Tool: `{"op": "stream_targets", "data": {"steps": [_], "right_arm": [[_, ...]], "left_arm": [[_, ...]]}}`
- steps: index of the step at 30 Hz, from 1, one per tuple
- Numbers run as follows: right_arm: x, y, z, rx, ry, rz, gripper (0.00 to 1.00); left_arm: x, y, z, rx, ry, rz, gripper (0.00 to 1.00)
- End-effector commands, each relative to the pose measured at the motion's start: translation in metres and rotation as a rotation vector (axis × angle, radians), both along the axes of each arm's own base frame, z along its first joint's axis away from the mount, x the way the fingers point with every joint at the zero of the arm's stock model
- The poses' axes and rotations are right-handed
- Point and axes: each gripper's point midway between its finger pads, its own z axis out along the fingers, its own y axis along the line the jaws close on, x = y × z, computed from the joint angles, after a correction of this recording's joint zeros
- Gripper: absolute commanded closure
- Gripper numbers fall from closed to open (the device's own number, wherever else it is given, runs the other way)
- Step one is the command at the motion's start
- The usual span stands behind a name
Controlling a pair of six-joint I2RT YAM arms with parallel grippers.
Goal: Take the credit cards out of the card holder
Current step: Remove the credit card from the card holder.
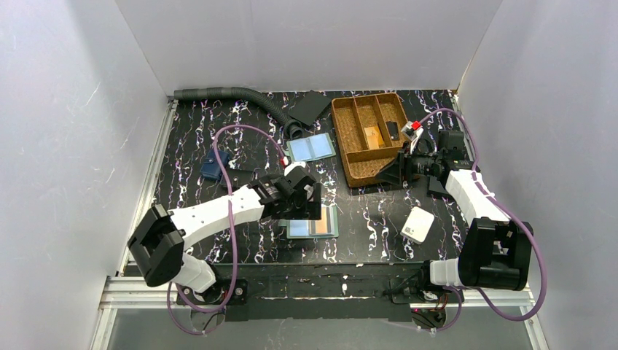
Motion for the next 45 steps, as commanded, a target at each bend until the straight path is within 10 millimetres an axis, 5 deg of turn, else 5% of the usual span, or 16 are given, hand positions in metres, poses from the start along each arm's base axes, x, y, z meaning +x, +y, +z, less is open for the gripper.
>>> {"op": "stream_targets", "data": {"steps": [1, 23, 29, 38, 45], "right_arm": [[0.004, 0.001, 0.005, 0.009, -0.032, 0.019, 0.5], [0.002, 0.001, 0.009, 0.01, -0.049, 0.028, 0.5], [0.001, 0.002, 0.009, 0.015, -0.045, 0.029, 0.5], [0.002, 0.001, 0.008, 0.009, -0.045, 0.022, 0.5], [0.002, 0.0, 0.007, 0.008, -0.041, 0.021, 0.5]], "left_arm": [[0.002, 0.003, 0.002, 0.059, -0.023, -0.017, 0.02], [0.002, -0.011, 0.002, 0.145, -0.103, -0.103, 0.1], [0.003, -0.036, 0.0, 0.115, -0.067, -0.09, 0.14], [0.005, -0.05, -0.028, 0.216, 0.022, -0.036, 0.33], [0.006, -0.05, -0.04, 0.248, 0.037, -0.046, 0.36]]}}
